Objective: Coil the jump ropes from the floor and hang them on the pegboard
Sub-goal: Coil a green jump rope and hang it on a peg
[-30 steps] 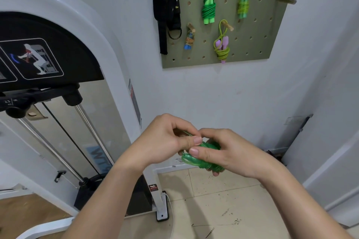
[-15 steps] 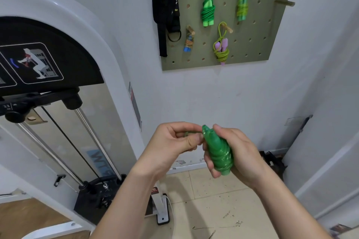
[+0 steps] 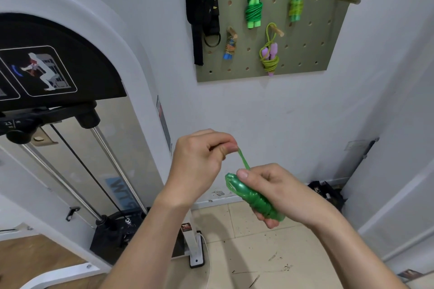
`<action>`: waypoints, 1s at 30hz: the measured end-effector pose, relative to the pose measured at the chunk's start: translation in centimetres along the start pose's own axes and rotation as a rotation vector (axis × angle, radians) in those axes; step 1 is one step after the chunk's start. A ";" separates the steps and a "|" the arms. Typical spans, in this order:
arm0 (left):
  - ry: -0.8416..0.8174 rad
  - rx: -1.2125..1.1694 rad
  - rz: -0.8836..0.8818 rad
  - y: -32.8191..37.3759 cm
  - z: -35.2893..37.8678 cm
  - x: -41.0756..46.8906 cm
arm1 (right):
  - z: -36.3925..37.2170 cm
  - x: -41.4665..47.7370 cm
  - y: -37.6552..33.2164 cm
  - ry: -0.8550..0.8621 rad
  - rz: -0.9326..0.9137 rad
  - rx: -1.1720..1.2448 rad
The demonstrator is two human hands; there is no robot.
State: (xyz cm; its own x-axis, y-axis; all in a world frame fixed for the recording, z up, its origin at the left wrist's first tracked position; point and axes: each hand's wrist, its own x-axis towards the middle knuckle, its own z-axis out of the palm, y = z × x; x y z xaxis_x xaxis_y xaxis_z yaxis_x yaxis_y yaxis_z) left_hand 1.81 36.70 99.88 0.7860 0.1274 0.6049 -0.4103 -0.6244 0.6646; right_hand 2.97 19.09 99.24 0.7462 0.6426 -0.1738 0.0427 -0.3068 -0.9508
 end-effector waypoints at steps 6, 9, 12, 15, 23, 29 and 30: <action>-0.027 0.188 0.329 1.6 -1.2 -0.4 | -1.2 0.4 0.8 0.194 0.030 -0.320; -0.056 0.220 0.394 2.6 -1.6 -0.7 | -1.6 1.4 1.4 0.243 0.070 -0.097; -0.115 0.247 0.398 2.7 -1.7 -1.5 | -1.7 2.3 1.8 0.320 0.125 -0.157; -0.147 0.277 0.379 2.2 -2.2 -2.1 | -2.1 2.2 1.2 0.403 0.079 -0.429; -0.160 -0.041 -0.075 1.4 -1.5 0.7 | 0.0 -0.1 -1.7 0.349 -0.313 -0.931; -0.167 -0.629 -0.565 1.4 0.5 -1.5 | -1.2 0.2 -1.1 0.384 -0.377 -0.294; -0.152 -0.661 -0.596 1.6 0.7 -2.0 | -1.2 0.3 -0.8 0.359 -0.353 -0.116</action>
State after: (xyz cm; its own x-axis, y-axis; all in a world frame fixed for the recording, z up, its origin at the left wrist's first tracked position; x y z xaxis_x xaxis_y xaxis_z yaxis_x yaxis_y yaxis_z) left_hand -0.06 34.89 99.41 0.9868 0.1551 0.0460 -0.0604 0.0891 0.9942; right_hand 4.00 18.72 100.28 0.8532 0.4457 0.2710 0.3913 -0.2033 -0.8976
